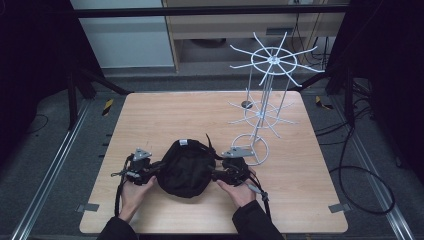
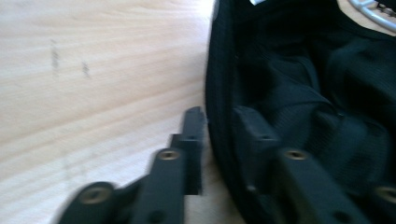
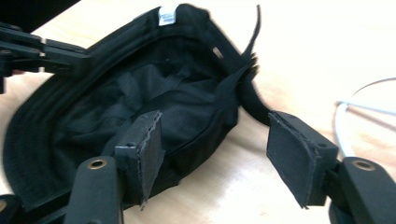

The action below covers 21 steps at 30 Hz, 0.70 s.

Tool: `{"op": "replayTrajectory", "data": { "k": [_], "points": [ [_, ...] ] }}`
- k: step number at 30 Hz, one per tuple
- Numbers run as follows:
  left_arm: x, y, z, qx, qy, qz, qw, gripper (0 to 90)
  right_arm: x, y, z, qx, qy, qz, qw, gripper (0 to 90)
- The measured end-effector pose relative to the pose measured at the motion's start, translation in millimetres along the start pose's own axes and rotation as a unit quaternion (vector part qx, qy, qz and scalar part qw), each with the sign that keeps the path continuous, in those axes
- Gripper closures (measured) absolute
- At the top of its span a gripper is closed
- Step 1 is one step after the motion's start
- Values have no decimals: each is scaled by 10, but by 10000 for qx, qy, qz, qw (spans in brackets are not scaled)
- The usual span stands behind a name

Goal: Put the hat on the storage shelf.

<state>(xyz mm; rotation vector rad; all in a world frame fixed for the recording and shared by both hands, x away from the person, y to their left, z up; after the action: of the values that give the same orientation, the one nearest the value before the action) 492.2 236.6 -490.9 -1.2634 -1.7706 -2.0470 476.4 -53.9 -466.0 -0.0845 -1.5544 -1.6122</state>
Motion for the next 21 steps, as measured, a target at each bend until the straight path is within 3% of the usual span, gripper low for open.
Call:
{"op": "replayTrajectory", "data": {
  "k": [6, 9, 12, 13, 14, 17, 21],
  "points": [
    [93, -59, -81, 54, 97, -74, 9999, 804, -51, -99, 75, -166, 174, 190, 9995, 369],
    [136, -86, -121, 60, 97, -108, 9999, 809, -167, -197, 88, -271, 155, 512, 9982, 519],
    [144, -97, -122, 81, 105, -110, 9999, 807, -214, -230, 51, -345, 82, 661, 9972, 746],
    [145, -103, -122, 70, 114, -74, 9999, 807, -214, -230, 51, -345, 82, 661, 9972, 746],
    [146, -122, -123, 74, 112, -35, 9999, 804, -217, -232, 22, -405, 96, 663, 9969, 838],
    [149, -128, -128, 81, 103, -31, 9999, 802, -210, -212, -5, -438, 120, 624, 9970, 852],
    [144, -135, -160, 54, 84, 7, 10000, 799, -156, -130, 9, -320, 158, 340, 9988, 854]
  ]
}}
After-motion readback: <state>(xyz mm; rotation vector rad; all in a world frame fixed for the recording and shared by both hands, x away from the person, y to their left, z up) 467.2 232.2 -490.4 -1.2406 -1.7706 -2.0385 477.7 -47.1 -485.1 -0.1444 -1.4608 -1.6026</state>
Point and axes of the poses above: each handheld gripper's, and its own axes: x roughly backward along the jaws, y roughly out of its top, z roughly to its left, the point moved 2 cm from there along -x, roughly forward along the jaws, and after that the axes turned 4 degrees about -x, right-handed, at the moved point
